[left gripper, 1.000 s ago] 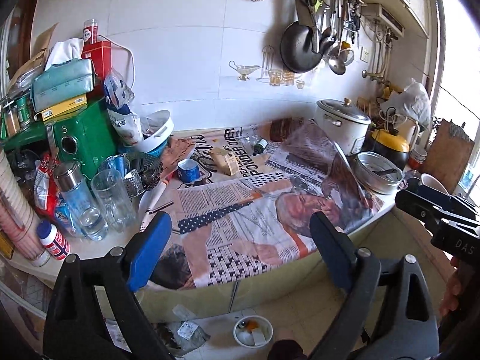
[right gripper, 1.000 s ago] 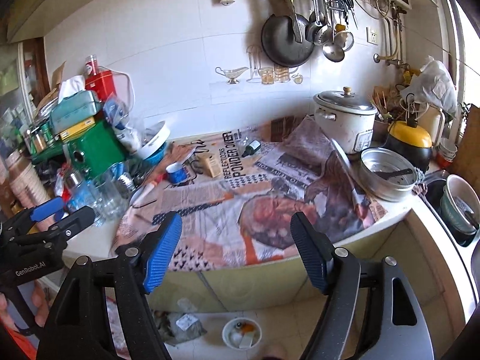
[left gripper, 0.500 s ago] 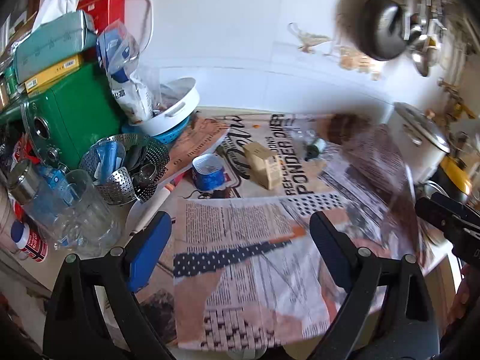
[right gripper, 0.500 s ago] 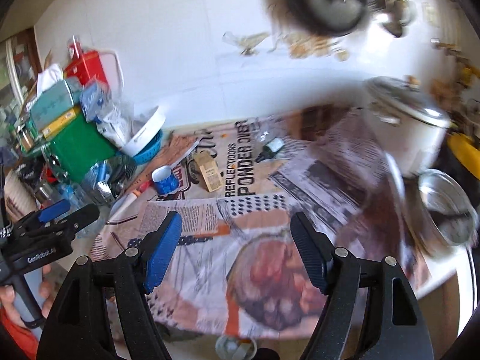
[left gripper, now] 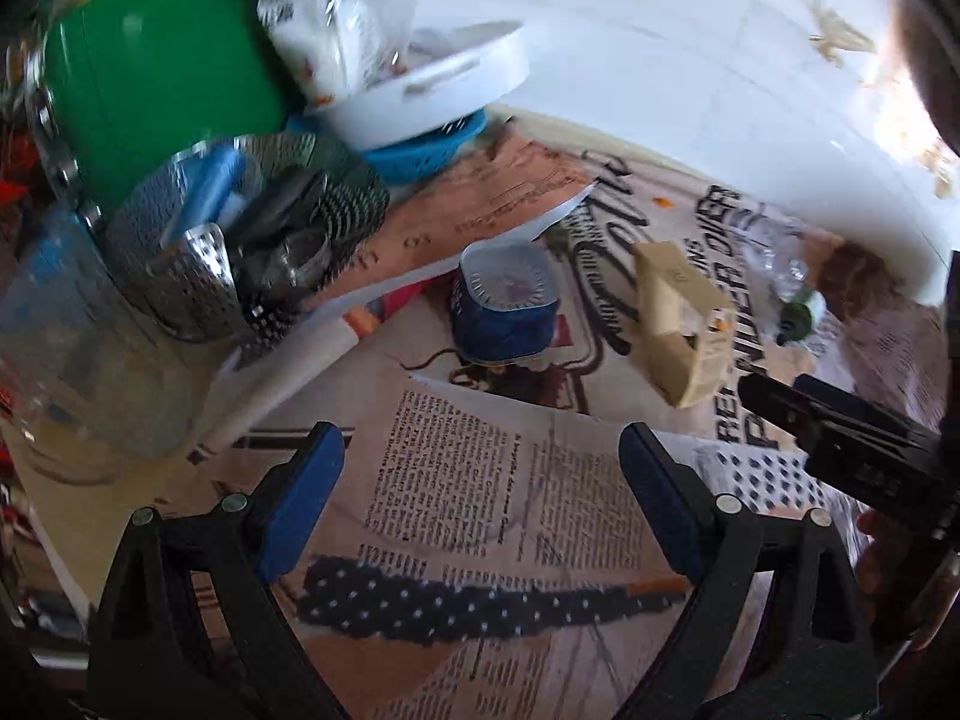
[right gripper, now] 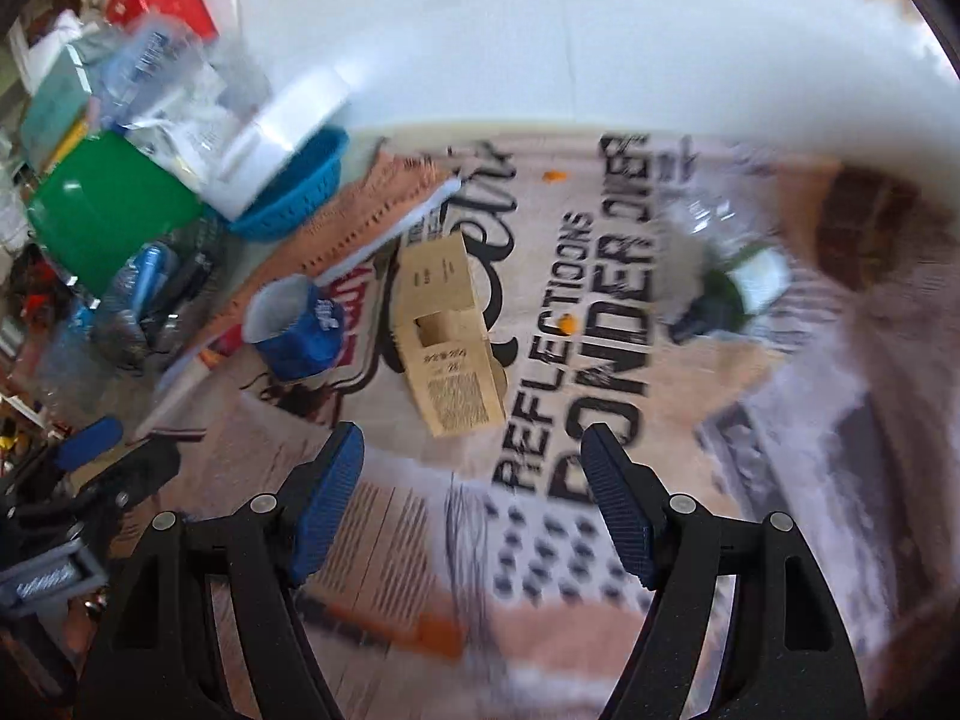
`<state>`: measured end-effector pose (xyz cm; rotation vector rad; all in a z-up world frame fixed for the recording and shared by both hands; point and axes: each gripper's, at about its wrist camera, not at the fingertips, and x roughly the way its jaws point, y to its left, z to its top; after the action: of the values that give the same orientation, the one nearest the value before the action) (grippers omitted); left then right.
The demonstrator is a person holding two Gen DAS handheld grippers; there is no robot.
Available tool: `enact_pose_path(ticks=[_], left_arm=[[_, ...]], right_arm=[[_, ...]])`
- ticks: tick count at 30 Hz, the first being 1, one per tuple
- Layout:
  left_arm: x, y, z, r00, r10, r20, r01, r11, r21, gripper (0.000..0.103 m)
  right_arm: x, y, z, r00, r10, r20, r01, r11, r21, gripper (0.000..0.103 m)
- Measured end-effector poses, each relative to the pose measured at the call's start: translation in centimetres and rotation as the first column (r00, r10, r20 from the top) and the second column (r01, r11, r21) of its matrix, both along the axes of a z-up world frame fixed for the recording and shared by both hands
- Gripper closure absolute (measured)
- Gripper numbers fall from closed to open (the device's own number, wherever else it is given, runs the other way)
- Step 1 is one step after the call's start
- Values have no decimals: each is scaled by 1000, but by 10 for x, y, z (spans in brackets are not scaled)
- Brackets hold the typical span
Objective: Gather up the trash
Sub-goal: 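Grasp the blue-and-white cup with the left tool while the right tool grasps the kraft box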
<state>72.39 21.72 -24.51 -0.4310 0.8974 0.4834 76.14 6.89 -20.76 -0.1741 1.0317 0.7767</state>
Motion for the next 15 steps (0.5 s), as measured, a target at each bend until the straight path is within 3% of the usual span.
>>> enact_pose_path(ticks=[7,8,11,15], left_arm=[[28,9,-23,999,27,-41,-27,1000,5,10],[33,10,-25,999,30,-39,-30,1000,2,10],[48,15,-29,999,38,-30,-38,999,-2,10],[71,21,-36,999,47,-27,-47,999,11,11]], right_arm=[[20,23,-29,999,12,-41,-12,1000,7,32],[20,24,-31,999,13,-41,-13,1000,9,34],[24,27,-36,998,33,-53,-32,999,8,62],[21,16,-29,1000,12,-14,-11,1000,24,62]])
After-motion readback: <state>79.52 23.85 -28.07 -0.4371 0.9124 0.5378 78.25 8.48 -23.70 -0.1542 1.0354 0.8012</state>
